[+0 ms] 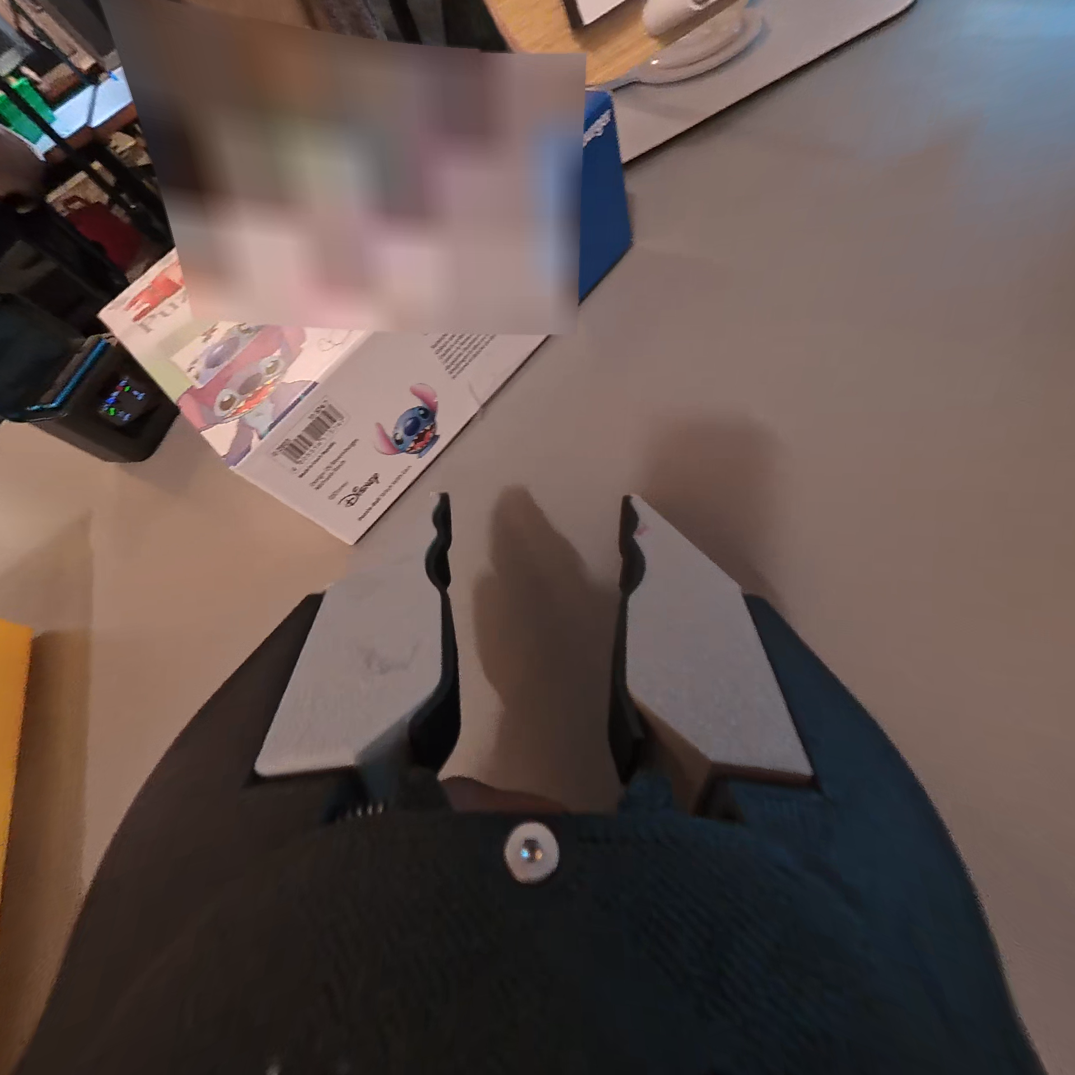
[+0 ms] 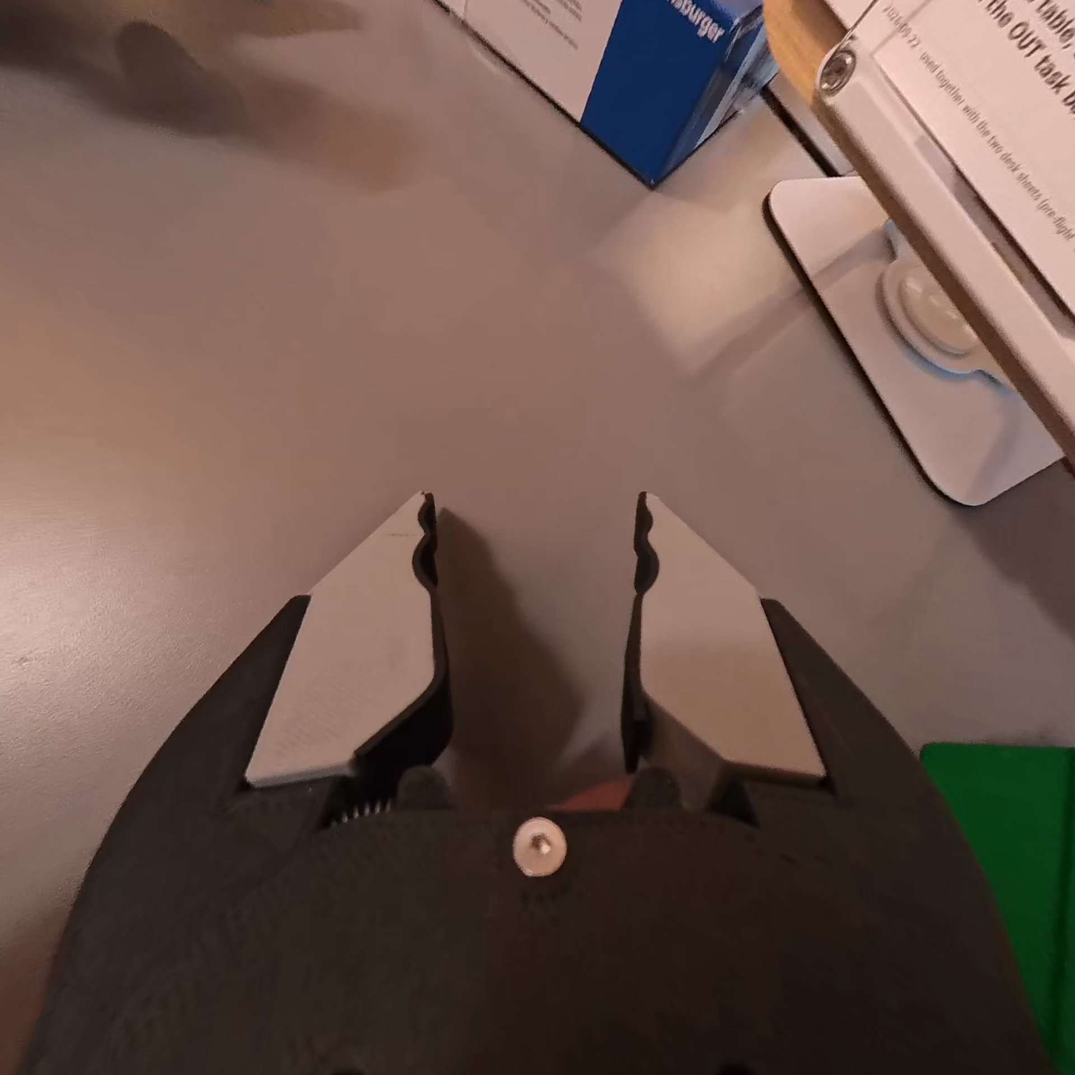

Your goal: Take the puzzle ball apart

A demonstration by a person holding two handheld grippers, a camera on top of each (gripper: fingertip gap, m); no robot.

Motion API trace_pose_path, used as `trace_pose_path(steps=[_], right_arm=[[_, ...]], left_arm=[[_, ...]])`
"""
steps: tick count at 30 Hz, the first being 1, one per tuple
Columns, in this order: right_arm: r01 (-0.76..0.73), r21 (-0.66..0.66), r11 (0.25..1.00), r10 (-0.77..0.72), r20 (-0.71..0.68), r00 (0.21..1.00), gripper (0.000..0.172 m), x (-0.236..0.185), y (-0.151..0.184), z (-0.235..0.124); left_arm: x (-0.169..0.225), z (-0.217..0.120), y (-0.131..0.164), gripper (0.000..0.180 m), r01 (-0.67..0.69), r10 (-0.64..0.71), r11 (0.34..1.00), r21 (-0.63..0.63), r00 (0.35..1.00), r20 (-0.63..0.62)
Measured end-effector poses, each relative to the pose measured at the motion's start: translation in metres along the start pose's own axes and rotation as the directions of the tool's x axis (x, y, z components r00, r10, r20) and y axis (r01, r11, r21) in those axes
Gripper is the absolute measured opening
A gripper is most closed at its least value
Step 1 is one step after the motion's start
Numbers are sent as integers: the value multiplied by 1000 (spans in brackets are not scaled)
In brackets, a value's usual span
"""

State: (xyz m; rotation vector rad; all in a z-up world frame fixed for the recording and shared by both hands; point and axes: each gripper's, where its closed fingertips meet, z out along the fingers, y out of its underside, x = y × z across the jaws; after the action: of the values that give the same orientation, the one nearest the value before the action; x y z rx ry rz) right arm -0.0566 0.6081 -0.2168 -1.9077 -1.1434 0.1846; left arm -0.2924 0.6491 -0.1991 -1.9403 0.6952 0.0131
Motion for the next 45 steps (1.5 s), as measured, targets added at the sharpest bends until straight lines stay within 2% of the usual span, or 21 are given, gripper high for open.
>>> trace_pose_path(steps=[7, 13, 16, 20, 22, 25, 28, 31, 33, 35, 36, 39, 43, 45], right_arm=[[-45, 53, 998, 48, -57, 997, 63, 19, -3, -3], [-59, 106, 993, 66, -71, 995, 64, 29, -5, -1], [-90, 173, 981, 101, -54, 993, 63, 32, -10, -8], [-118, 229, 966, 131, -41, 991, 63, 35, -15, -15], [-110, 235, 966, 129, -65, 990, 64, 37, -15, -16], [-79, 250, 965, 109, -109, 988, 65, 37, -16, -20], [-90, 283, 955, 130, -124, 984, 63, 38, -17, -28], [-110, 310, 944, 160, -140, 977, 63, 42, -17, -35], [-114, 319, 941, 175, -168, 970, 62, 44, -15, -41], [-121, 317, 940, 199, -225, 954, 61, 51, -10, -52], [-133, 328, 935, 221, -246, 944, 62, 53, -8, -60], [-176, 412, 894, 303, -266, 915, 61, 54, -1, -94], [-258, 505, 824, 435, -270, 859, 65, 49, 22, -144], [-245, 516, 821, 456, -333, 825, 65, 47, 39, -172]], left_arm=[[-26, 2, 3, 60, 108, -108, 994, 5, 993, 57], [-33, 3, 6, 62, 135, -134, 991, 0, 988, 81], [-36, 3, 7, 63, 153, -152, 988, -5, 984, 90], [-37, -3, 17, 73, 166, -159, 985, -46, 979, 125], [-30, -12, 28, 79, 151, -139, 984, -93, 983, 122], [-29, -32, 49, 79, 29, -1, 987, -160, 985, 173], [-34, -50, 61, 70, -60, 98, 983, -176, 971, 218], [-36, -61, 72, 56, -53, 91, 980, -192, 976, 198], [-40, -65, 76, 62, -12, 49, 981, -193, 981, 187], [-49, -73, 80, 87, 40, 0, 983, -180, 977, 215], [-52, -78, 83, 89, 58, -18, 983, -174, 975, 223], [-59, -104, 91, 90, 79, -42, 987, -138, 966, 255], [-86, -156, 96, 88, 112, -86, 992, -54, 934, 347], [-103, -181, 98, 90, 132, -107, 990, -38, 917, 384]])
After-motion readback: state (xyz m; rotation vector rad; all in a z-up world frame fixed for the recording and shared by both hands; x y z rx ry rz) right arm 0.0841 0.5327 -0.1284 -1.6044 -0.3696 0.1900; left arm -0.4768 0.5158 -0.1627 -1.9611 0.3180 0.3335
